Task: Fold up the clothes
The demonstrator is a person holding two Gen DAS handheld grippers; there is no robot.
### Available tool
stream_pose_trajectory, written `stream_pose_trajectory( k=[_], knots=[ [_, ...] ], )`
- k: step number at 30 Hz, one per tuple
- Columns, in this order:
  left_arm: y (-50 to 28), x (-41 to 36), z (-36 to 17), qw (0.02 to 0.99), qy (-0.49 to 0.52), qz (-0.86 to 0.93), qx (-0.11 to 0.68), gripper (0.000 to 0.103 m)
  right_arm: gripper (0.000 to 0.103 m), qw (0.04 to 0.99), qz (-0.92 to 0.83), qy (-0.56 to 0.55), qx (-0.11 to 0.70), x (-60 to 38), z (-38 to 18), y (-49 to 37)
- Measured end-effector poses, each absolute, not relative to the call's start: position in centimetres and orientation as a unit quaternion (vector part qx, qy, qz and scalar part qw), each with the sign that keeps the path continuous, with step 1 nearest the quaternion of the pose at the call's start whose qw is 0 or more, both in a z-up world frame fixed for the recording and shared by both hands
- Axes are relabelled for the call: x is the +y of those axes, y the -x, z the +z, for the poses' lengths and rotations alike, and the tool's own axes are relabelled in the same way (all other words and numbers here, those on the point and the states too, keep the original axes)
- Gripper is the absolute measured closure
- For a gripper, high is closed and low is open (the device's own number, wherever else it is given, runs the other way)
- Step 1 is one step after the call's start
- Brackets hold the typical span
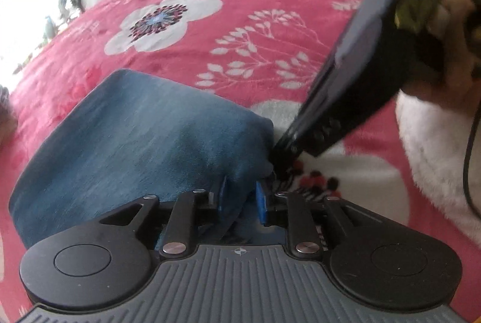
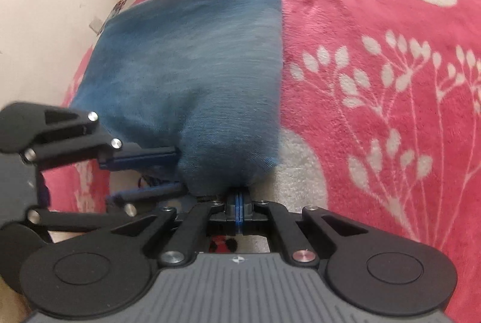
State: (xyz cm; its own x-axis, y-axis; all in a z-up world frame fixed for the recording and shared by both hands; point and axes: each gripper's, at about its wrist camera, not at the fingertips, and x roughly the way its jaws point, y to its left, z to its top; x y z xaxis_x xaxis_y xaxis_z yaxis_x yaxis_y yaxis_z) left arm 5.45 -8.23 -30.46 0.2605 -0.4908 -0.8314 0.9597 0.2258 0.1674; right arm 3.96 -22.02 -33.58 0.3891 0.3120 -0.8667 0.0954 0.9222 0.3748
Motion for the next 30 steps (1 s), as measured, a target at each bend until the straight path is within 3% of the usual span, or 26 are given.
stream_pose_trajectory(
  k=[10, 17, 26, 30],
  knots=[
    [-6.1, -8.2, -30.5, 0.712, -0.340, -0.507, 0.348, 0.081, 0.099, 0.845, 0.056, -0.180, 0.500, -23.2, -28.3, -3.1],
    [-6.6, -8.4, -31.4, 0.708, -0.339, -0.501, 0.364, 0.081, 0.103, 0.826, 0.059, -0.151, 0.540, -21.1, -34.1, -5.2],
    [-6.7, -8.1, -31.1, 0.715, -0.329, -0.498, 0.364, 0.081, 0.099, 0.849, 0.057, -0.159, 0.501, -21.8, -29.1, -3.6],
    [-6.8, -8.2, -31.5, 0.713, -0.327, -0.494, 0.376, 0.081, 0.102, 0.842, 0.046, -0.136, 0.520, -20.9, -32.3, -5.5]
  ],
)
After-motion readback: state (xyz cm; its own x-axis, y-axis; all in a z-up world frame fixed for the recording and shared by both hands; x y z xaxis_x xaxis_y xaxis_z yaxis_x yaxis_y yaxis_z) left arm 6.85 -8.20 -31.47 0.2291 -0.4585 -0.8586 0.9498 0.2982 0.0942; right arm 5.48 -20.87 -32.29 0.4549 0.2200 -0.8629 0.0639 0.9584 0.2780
